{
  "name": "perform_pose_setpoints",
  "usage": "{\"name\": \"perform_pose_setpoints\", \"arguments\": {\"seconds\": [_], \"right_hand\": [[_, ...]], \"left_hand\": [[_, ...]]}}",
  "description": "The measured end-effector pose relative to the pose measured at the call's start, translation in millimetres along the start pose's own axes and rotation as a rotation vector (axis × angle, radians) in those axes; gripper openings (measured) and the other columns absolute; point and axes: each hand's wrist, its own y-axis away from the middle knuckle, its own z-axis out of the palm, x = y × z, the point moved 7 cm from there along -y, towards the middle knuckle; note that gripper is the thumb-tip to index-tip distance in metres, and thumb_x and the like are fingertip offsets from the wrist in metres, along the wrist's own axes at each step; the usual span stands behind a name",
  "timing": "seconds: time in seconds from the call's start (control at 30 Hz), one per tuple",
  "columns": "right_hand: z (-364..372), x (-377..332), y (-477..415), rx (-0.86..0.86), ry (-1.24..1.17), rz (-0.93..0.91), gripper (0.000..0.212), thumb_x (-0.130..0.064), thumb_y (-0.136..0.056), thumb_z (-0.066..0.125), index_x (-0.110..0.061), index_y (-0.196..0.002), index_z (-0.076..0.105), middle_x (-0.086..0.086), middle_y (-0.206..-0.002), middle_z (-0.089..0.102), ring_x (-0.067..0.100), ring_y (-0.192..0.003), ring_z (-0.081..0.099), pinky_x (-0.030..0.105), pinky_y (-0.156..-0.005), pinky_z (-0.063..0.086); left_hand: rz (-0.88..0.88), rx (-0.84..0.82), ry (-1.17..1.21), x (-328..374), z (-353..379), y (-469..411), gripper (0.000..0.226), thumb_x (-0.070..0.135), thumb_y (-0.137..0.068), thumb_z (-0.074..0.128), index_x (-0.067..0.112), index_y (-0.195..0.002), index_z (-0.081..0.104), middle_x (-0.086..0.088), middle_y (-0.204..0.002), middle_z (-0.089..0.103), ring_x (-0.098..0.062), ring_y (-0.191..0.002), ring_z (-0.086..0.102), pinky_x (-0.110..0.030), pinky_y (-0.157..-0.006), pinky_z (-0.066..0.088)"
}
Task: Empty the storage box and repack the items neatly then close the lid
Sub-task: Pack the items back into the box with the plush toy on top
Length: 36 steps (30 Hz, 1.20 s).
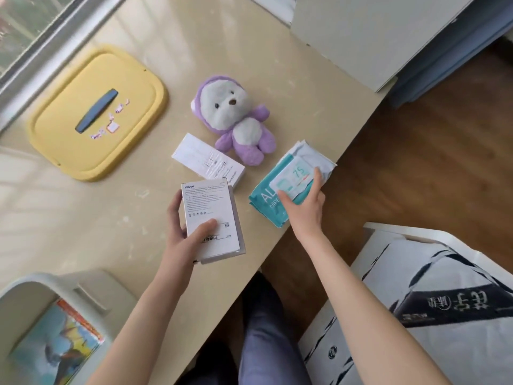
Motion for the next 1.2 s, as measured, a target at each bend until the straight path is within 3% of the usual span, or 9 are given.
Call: {"name": "perform_pose_setpoints", "arguments": {"seconds": [0.13,0.2,0.27,0.5,0.67,1.0,1.13,1.2], "right_hand": [[2,3,1,0.002,-0.076,0.028,0.097,-0.046,-0.083,0.074,-0.051,-0.148,0.002,0.01,-0.137,0.037,0.016,-0.105,0.041,0.022,-0.069,0.042],[3,3,0,-0.015,-0.134,0.021,0.096,-0.046,-0.081,0.076,-0.053,-0.145,0.005,0.006,-0.142,0.04,0.022,-0.119,0.046,0.036,-0.085,0.052],[3,2,-1,-0.025,-0.19,0.015,0.095,-0.042,-0.079,0.079,-0.054,-0.143,0.009,0.001,-0.144,0.04,0.024,-0.128,0.047,0.046,-0.096,0.053],[7,-2,-4,-0.058,-0.303,0.008,0.097,-0.032,-0.077,0.083,-0.052,-0.143,0.015,-0.007,-0.147,0.038,0.014,-0.13,0.046,0.044,-0.095,0.055],[11,0,-11,-0.15,-0.395,0.015,0.097,-0.022,-0.077,0.084,-0.051,-0.142,0.017,-0.009,-0.146,0.038,0.008,-0.129,0.044,0.03,-0.09,0.055],[7,-11,6,-0.238,-0.547,0.037,0.086,-0.009,-0.079,0.081,-0.047,-0.136,0.029,-0.008,-0.139,0.047,0.01,-0.126,0.052,0.035,-0.089,0.057],[-5,-25,39,-0.358,-0.694,0.118,0.082,-0.01,-0.084,0.075,-0.045,-0.142,0.03,-0.006,-0.137,0.049,0.016,-0.12,0.059,0.034,-0.08,0.059],[-14,-37,64,-0.423,-0.675,0.074,0.084,-0.013,-0.081,0.076,-0.047,-0.142,0.03,-0.007,-0.138,0.048,0.015,-0.122,0.057,0.035,-0.083,0.058]], "left_hand": [[0.002,-0.001,-0.009,4,-1,2,0.074,0.023,-0.08,0.068,0.057,-0.136,0.034,0.012,-0.118,0.068,-0.017,-0.099,0.069,-0.044,-0.081,0.055],[-0.002,0.001,-0.013,6,-2,2,0.074,0.024,-0.079,0.069,0.058,-0.135,0.034,0.011,-0.117,0.069,-0.017,-0.098,0.069,-0.046,-0.084,0.053],[-0.009,0.004,-0.015,7,-3,2,0.074,0.024,-0.079,0.069,0.058,-0.135,0.034,0.01,-0.117,0.069,-0.019,-0.097,0.069,-0.046,-0.084,0.052],[-0.012,0.019,-0.018,12,-10,5,0.073,0.025,-0.079,0.069,0.062,-0.133,0.035,0.011,-0.116,0.07,-0.022,-0.095,0.069,-0.047,-0.083,0.051],[-0.009,0.033,-0.007,12,-15,4,0.073,0.024,-0.079,0.068,0.06,-0.133,0.035,0.012,-0.114,0.07,-0.019,-0.092,0.07,-0.044,-0.08,0.053],[0.006,0.064,0.04,10,-25,11,0.074,0.013,-0.088,0.069,0.058,-0.135,0.034,0.01,-0.112,0.071,-0.021,-0.093,0.071,-0.045,-0.082,0.053],[0.029,0.081,0.09,21,-34,30,0.074,0.012,-0.088,0.07,0.055,-0.137,0.034,0.01,-0.114,0.071,-0.021,-0.095,0.07,-0.043,-0.085,0.055],[0.056,0.098,0.112,31,-42,47,0.076,0.015,-0.083,0.071,0.053,-0.138,0.034,0.01,-0.115,0.07,-0.021,-0.098,0.07,-0.043,-0.086,0.055]]}}
